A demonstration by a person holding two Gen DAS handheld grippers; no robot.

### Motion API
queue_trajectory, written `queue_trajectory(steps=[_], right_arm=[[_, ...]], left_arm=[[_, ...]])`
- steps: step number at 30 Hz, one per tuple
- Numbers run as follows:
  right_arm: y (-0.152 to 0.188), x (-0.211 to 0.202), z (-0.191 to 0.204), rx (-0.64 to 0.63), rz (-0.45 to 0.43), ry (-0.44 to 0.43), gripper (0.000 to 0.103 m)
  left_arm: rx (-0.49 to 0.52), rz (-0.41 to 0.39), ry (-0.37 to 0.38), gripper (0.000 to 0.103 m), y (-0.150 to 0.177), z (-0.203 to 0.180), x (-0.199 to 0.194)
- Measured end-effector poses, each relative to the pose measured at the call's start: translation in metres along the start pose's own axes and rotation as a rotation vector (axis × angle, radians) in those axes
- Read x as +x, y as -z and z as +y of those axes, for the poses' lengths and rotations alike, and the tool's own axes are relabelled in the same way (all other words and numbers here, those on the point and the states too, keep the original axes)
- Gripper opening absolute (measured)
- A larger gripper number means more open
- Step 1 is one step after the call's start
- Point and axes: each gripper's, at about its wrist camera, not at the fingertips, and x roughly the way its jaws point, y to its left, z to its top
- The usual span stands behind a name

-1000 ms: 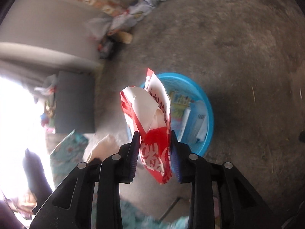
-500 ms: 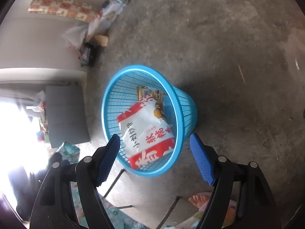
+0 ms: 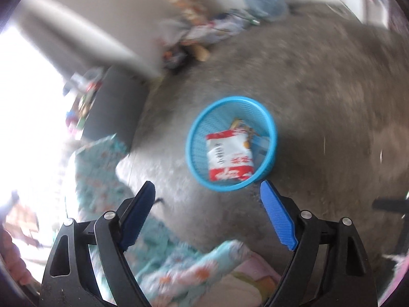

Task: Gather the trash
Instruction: 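Open both tools to drop the bag and cloth into the wastebasket, then move both open tools back toward the bed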

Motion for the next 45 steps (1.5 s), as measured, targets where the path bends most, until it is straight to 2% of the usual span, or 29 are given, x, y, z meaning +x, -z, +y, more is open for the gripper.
queue_trajectory(steps=[4, 7, 10, 13, 18, 24, 28, 33, 39, 41, 45], right_arm=[[0.015, -0.017, 0.038, -0.134, 0.014, -0.027, 0.082], [0.030, -0.031, 0.062, -0.223, 0.025, -0.059, 0.083], [0.045, -0.037, 0.088, -0.307, 0.043, -0.088, 0.083], [0.060, -0.045, 0.113, -0.374, 0.070, -0.114, 0.083], [0.080, -0.045, 0.146, -0.477, 0.120, -0.152, 0.083], [0.107, -0.035, 0.188, -0.563, 0.206, -0.196, 0.083], [0.120, -0.026, 0.213, -0.616, 0.250, -0.222, 0.083], [0.139, -0.015, 0.241, -0.628, 0.312, -0.269, 0.083], [0.158, -0.001, 0.272, -0.643, 0.397, -0.385, 0.083], [0.167, -0.002, 0.289, -0.699, 0.401, -0.414, 0.083], [0.190, -0.012, 0.338, -0.901, 0.373, -0.477, 0.082]], left_arm=[[-0.003, -0.111, -0.042, 0.089, 0.034, 0.012, -0.080], [-0.037, -0.158, -0.060, 0.090, 0.066, 0.029, -0.126], [-0.061, -0.182, -0.097, 0.092, 0.099, 0.046, -0.161], [-0.082, -0.188, -0.174, 0.092, 0.136, 0.066, -0.189], [-0.186, -0.196, -0.282, 0.092, 0.192, 0.103, -0.226], [-0.342, -0.196, -0.359, 0.092, 0.255, 0.146, -0.255], [-0.425, -0.196, -0.400, 0.092, 0.282, 0.171, -0.263], [-0.493, -0.188, -0.413, 0.092, 0.298, 0.193, -0.264], [-0.529, -0.181, -0.442, 0.092, 0.311, 0.211, -0.268], [-0.539, -0.176, -0.456, 0.092, 0.313, 0.217, -0.267], [-0.560, -0.160, -0.508, 0.092, 0.321, 0.231, -0.268]])
